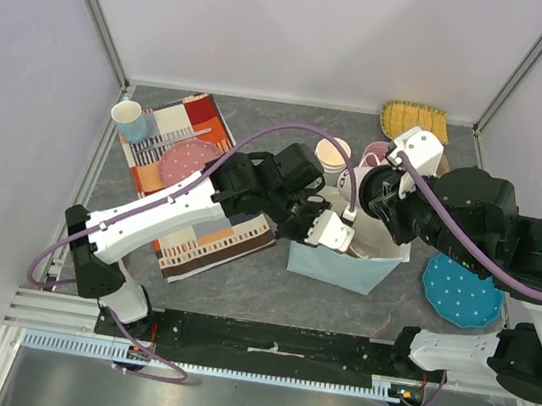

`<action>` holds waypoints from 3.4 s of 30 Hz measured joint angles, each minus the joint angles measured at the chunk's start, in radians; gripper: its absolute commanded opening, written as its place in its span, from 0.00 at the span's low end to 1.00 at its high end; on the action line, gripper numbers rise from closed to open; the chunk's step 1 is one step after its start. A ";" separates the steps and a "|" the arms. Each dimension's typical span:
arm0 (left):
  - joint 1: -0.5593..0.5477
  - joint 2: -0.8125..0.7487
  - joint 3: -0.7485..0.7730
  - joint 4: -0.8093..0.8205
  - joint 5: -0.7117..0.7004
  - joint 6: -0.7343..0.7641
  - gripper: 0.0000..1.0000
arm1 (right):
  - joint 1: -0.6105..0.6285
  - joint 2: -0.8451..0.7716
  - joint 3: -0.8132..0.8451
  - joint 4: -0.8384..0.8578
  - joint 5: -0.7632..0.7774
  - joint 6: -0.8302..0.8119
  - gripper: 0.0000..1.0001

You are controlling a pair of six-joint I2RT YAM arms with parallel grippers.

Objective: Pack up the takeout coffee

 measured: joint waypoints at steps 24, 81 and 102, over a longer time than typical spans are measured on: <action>0.000 -0.058 -0.035 -0.038 -0.023 -0.007 0.63 | -0.001 0.060 -0.068 -0.001 -0.135 -0.034 0.03; 0.024 -0.529 -0.541 0.460 -0.470 -0.646 0.65 | -0.151 0.257 -0.172 0.000 -0.306 0.156 0.00; 0.024 -0.655 -0.881 0.784 -0.375 -0.505 0.65 | -0.137 0.287 -0.172 0.000 -0.268 0.181 0.00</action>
